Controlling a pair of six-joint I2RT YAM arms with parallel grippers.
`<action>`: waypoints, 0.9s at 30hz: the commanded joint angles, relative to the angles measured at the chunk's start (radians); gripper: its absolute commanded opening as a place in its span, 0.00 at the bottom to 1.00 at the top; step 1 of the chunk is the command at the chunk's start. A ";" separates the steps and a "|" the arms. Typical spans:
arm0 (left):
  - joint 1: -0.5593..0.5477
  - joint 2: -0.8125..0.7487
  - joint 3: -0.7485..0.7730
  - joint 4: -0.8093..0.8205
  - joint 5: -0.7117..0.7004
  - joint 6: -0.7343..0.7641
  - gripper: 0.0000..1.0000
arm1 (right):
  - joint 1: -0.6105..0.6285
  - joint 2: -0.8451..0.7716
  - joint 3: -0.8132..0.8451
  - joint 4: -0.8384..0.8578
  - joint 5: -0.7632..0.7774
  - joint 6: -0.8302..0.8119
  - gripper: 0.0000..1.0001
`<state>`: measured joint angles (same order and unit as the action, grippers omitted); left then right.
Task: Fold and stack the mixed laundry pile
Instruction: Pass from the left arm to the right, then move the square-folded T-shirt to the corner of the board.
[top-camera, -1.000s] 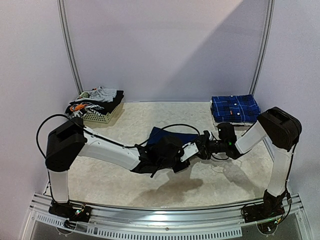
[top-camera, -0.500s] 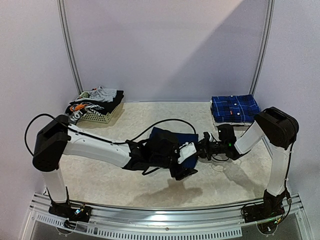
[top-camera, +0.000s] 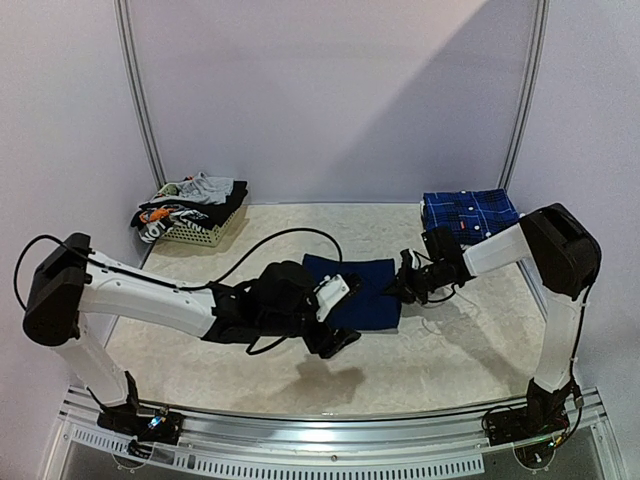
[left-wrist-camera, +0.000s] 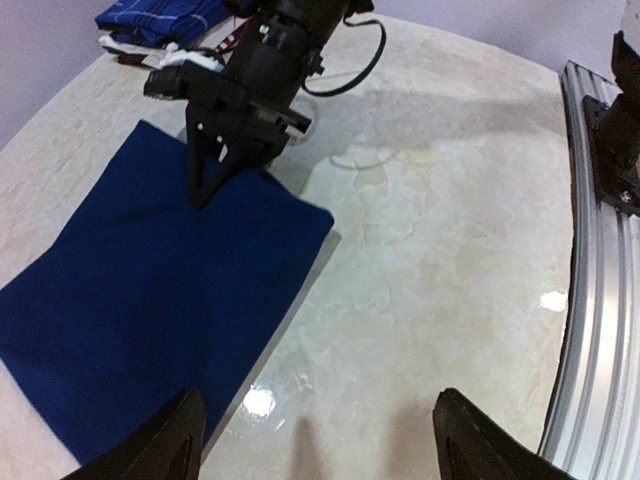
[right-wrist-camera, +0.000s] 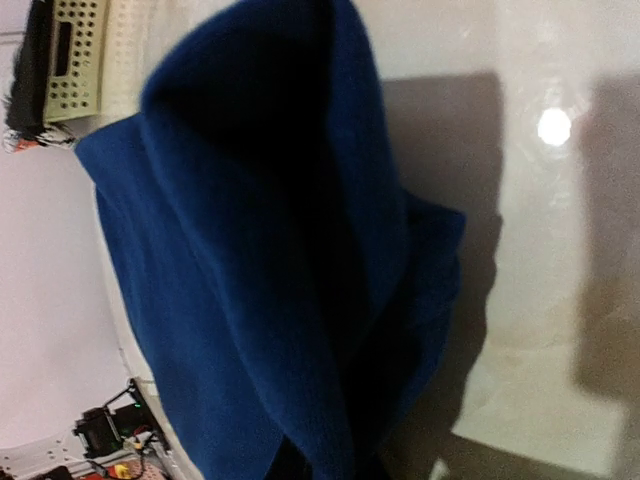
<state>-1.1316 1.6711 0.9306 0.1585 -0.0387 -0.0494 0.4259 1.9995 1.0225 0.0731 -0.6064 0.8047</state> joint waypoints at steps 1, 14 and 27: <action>0.024 -0.090 -0.086 -0.001 -0.093 -0.081 0.80 | -0.016 -0.010 0.135 -0.451 0.224 -0.265 0.03; 0.058 -0.253 -0.287 0.045 -0.124 -0.133 0.81 | -0.018 0.021 0.539 -0.860 0.537 -0.514 0.00; 0.059 -0.266 -0.382 0.104 -0.174 -0.161 0.81 | -0.018 0.153 0.891 -1.053 0.798 -0.631 0.00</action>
<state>-1.0832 1.4067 0.5743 0.2222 -0.1844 -0.1925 0.4175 2.1189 1.8317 -0.8997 0.0795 0.2234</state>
